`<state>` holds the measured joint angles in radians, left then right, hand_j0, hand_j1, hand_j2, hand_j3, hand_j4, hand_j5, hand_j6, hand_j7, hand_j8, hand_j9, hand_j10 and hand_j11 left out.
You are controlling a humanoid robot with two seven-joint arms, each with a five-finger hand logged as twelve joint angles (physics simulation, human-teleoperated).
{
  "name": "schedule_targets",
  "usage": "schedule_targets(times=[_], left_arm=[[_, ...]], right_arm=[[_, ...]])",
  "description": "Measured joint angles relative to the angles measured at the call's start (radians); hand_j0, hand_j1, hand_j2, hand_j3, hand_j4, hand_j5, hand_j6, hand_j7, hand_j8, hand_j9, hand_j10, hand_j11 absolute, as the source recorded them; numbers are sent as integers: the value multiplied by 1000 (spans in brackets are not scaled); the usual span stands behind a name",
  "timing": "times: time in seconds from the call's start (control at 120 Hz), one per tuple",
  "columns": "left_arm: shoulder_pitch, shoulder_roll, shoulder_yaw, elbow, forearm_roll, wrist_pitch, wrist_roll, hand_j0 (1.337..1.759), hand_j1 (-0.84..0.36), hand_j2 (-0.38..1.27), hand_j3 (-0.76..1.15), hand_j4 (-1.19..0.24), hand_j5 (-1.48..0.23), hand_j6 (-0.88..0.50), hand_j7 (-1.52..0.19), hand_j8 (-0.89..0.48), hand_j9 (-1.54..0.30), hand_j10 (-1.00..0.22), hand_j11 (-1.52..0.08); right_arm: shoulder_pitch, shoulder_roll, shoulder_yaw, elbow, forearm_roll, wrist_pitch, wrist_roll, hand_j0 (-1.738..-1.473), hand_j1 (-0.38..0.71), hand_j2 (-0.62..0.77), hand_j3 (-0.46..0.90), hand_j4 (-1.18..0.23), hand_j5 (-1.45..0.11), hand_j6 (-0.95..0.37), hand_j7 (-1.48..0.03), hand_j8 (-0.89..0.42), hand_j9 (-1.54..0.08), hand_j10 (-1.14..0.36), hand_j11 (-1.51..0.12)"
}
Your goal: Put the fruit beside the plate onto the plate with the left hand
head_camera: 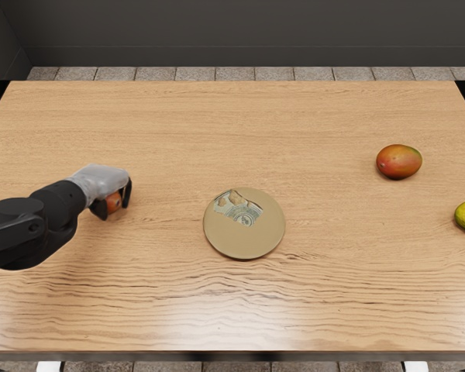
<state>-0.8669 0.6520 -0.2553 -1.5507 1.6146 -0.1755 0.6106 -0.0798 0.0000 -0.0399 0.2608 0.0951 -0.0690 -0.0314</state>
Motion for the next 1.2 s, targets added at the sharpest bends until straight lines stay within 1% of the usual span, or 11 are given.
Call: schedule_targets(times=[0.083, 0.2, 0.225, 0.433, 0.475, 0.617, 0.7, 0.867, 1.033, 1.092, 1.2], left_arm=[[-35, -3, 1, 2, -8, -5, 0, 1639, -384, 321, 98, -779, -1068, -385, -984, -348, -1060, -589, -1059], [-94, -88, 2, 3, -19, -16, 0, 1643, -459, 443, 55, -771, -1151, -292, -1066, -283, -1101, -530, -1093], [-104, -105, 2, 2, -20, -17, 0, 1644, -464, 431, 49, -770, -1161, -278, -1076, -269, -1105, -528, -1099], [-159, -270, 2, 0, -24, -21, 0, 1646, -465, 476, 18, -760, -1206, -280, -1109, -268, -1126, -515, -1116], [-173, -299, 2, 0, -22, -20, 0, 1647, -452, 432, 14, -761, -1202, -277, -1112, -271, -1122, -524, -1115], [-183, -394, 13, 2, -21, -21, 0, 1648, -427, 425, 7, -758, -1201, -301, -1118, -296, -1113, -539, -1106], [-185, -423, 33, 9, -20, -20, 0, 1649, -417, 427, 5, -753, -1194, -316, -1110, -305, -1105, -560, -1096], [-183, -431, 72, 36, -18, -15, 0, 1650, -397, 411, 2, -744, -1180, -337, -1097, -328, -1087, -579, -1083], [-184, -437, 95, 47, -14, -11, 0, 1651, -365, 349, 1, -715, -1112, -377, -1040, -364, -1033, -607, -1030], [-182, -444, 97, 46, -13, -8, 0, 1652, -318, 295, 1, -648, -984, -398, -926, -387, -923, -608, -920], [-187, -449, 97, 43, -46, -6, 0, 1655, -184, 198, 0, -499, -732, -352, -699, -346, -697, -476, -695]], right_arm=[[0, 0, 0, 0, 0, 0, 0, -1658, -310, -7, 0, -33, -43, -33, -43, -33, -43, -33, -43], [0, 0, 0, 0, 0, 0, 1, -1658, -309, -7, 0, -33, -43, -33, -43, -33, -43, -33, -43], [0, 0, 0, 0, 0, 0, 1, -1658, -309, -7, 0, -33, -43, -33, -43, -33, -43, -33, -43], [0, 0, 0, -1, 1, -2, 1, -1658, -309, -7, 0, -33, -43, -33, -43, -33, -43, -33, -43], [-1, 0, 0, -1, 1, -2, 1, -1658, -309, -7, 0, -33, -43, -33, -43, -33, -43, -33, -43], [-1, 0, 1, -1, 1, -3, 1, -1658, -309, -7, 0, -33, -43, -33, -43, -33, -43, -33, -43], [-2, 0, 1, -2, 1, -3, 0, -1658, -310, -7, 0, -33, -43, -33, -43, -33, -43, -33, -43], [-3, 0, 0, -2, 2, -3, 1, -1658, -309, -7, 0, -33, -43, -33, -43, -33, -43, -33, -43], [-3, 0, 0, -2, 2, -3, 0, -1658, -309, -7, 0, -33, -43, -33, -43, -33, -43, -33, -43], [-3, 0, 0, -4, 2, -3, 0, -1658, -310, -7, 0, -33, -43, -33, -43, -33, -43, -33, -43], [-3, 0, 0, -10, 2, -3, -1, -1658, -310, -7, 0, -33, -43, -33, -43, -33, -43, -33, -43]])
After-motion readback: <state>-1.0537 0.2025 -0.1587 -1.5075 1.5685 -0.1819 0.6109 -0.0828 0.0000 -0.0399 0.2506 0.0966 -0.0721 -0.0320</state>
